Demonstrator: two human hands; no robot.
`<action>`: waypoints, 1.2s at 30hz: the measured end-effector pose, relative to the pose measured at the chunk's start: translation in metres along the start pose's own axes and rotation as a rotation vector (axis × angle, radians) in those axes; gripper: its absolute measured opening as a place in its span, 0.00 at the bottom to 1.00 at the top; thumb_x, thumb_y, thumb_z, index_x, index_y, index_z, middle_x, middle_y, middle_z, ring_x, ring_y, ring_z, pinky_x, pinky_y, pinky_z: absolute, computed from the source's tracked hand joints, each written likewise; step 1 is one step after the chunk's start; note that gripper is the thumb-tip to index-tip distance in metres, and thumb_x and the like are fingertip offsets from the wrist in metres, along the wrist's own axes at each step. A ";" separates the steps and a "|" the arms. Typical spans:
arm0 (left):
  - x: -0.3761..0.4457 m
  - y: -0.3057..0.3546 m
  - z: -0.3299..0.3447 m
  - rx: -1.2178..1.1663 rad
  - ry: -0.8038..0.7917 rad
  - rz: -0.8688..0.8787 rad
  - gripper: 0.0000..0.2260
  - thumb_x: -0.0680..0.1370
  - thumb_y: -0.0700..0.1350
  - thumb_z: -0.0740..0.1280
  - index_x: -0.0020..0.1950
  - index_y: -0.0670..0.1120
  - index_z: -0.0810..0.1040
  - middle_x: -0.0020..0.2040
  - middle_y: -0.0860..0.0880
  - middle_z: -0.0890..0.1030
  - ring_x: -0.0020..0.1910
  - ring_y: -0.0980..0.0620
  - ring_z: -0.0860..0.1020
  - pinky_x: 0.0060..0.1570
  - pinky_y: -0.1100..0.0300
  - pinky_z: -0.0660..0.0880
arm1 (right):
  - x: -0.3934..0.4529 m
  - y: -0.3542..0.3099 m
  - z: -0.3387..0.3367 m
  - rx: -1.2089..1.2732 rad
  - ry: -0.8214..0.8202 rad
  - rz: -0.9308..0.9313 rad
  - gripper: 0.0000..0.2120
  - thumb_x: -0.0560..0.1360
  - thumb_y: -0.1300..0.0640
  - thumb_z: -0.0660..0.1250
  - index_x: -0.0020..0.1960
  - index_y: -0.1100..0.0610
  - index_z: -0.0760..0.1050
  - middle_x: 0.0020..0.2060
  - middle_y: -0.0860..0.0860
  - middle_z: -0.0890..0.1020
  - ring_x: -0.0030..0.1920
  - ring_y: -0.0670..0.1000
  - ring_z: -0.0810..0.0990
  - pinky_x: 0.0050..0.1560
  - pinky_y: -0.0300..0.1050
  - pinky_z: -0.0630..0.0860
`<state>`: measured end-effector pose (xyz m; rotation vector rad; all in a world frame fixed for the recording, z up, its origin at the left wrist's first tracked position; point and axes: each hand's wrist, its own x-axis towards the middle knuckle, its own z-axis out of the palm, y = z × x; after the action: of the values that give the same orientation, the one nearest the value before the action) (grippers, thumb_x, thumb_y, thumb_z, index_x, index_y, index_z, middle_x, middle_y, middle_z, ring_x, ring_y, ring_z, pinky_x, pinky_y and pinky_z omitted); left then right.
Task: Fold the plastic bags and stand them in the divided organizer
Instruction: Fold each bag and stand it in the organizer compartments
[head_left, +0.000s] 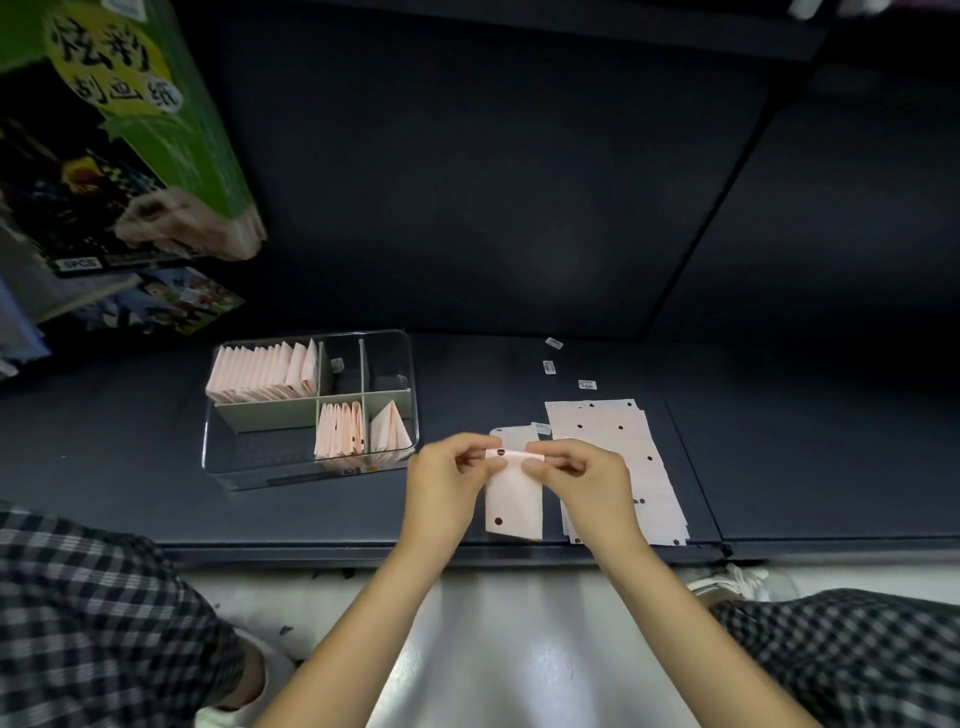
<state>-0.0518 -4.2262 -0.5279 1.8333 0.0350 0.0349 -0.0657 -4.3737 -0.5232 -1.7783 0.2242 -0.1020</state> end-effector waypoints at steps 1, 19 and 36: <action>0.000 0.000 -0.001 0.029 -0.002 0.018 0.06 0.71 0.38 0.73 0.46 0.46 0.84 0.39 0.54 0.83 0.39 0.57 0.79 0.42 0.71 0.75 | 0.000 0.000 0.000 -0.016 0.005 -0.004 0.10 0.69 0.63 0.74 0.40 0.48 0.82 0.34 0.46 0.84 0.38 0.42 0.82 0.40 0.28 0.74; 0.009 -0.011 -0.010 -0.230 -0.346 -0.297 0.05 0.75 0.37 0.68 0.40 0.44 0.82 0.35 0.48 0.83 0.36 0.55 0.82 0.36 0.64 0.78 | 0.010 -0.002 -0.010 0.141 -0.020 0.106 0.06 0.73 0.63 0.70 0.40 0.54 0.80 0.37 0.47 0.84 0.40 0.44 0.81 0.45 0.36 0.76; 0.026 -0.041 -0.001 -0.360 -0.092 -0.399 0.05 0.76 0.37 0.68 0.40 0.43 0.79 0.37 0.45 0.81 0.39 0.50 0.80 0.40 0.59 0.80 | 0.004 0.032 0.042 0.032 0.002 0.262 0.04 0.75 0.62 0.67 0.44 0.60 0.80 0.30 0.49 0.81 0.30 0.41 0.77 0.33 0.30 0.73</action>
<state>-0.0259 -4.2135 -0.5673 1.4398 0.3093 -0.3051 -0.0567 -4.3407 -0.5639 -1.7016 0.4518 0.0803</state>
